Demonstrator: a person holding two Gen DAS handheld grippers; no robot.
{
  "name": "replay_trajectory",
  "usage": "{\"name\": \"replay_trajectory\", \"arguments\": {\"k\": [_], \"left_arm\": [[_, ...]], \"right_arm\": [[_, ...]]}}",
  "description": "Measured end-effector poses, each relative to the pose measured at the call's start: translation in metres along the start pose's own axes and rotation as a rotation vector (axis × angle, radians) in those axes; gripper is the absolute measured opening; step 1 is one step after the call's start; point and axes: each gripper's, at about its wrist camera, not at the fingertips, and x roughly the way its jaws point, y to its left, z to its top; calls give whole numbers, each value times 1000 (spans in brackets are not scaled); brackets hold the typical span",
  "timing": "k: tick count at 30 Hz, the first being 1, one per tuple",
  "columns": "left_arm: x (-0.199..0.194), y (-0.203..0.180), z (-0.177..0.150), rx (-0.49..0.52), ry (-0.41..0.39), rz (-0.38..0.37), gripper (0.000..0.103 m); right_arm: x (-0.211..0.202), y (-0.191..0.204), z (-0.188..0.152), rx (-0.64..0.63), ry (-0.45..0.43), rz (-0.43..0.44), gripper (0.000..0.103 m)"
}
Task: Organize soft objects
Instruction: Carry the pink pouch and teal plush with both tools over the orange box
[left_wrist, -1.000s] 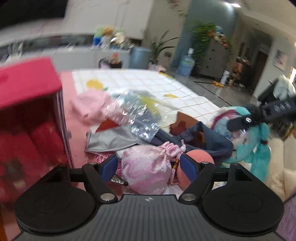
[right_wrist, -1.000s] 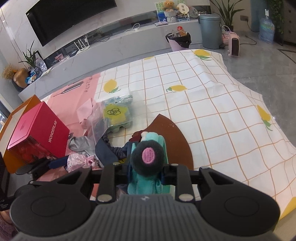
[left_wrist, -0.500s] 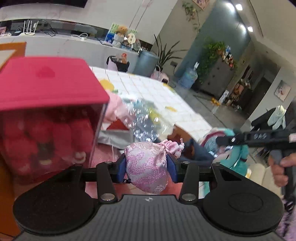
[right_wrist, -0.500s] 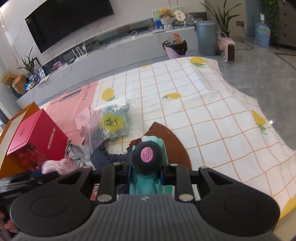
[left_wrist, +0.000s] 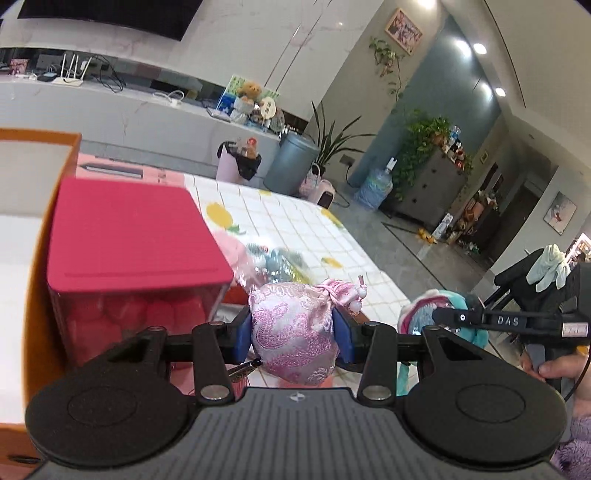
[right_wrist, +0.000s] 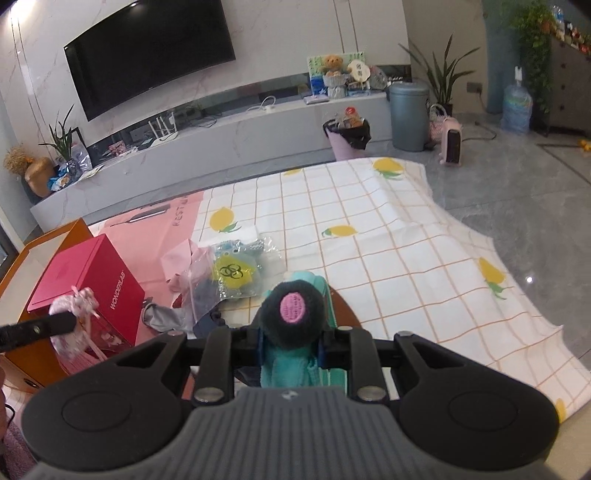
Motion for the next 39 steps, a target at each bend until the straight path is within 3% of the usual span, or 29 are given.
{"name": "replay_trajectory", "arguments": {"k": [11, 15, 18, 21, 29, 34, 39], "left_arm": [[-37, -14, 20, 23, -146, 10, 51], [-44, -22, 24, 63, -183, 34, 51], [-56, -35, 27, 153, -233, 59, 51], [-72, -43, 30, 203, -288, 100, 51], [-133, -27, 46, 200, -391, 222, 51], [-164, -1, 54, 168, -405, 310, 51], [-176, 32, 54, 145, -387, 388, 51]], "right_arm": [[-43, 22, 18, -17, -106, -85, 23], [-62, 43, 33, -39, -172, -69, 23], [-75, 69, 47, -74, -218, -44, 23], [-86, 103, 57, -119, -257, -2, 23], [-101, 215, 73, -219, -324, 196, 23], [-90, 288, 68, -273, -285, 363, 23], [-57, 351, 58, -336, -217, 435, 23]]}}
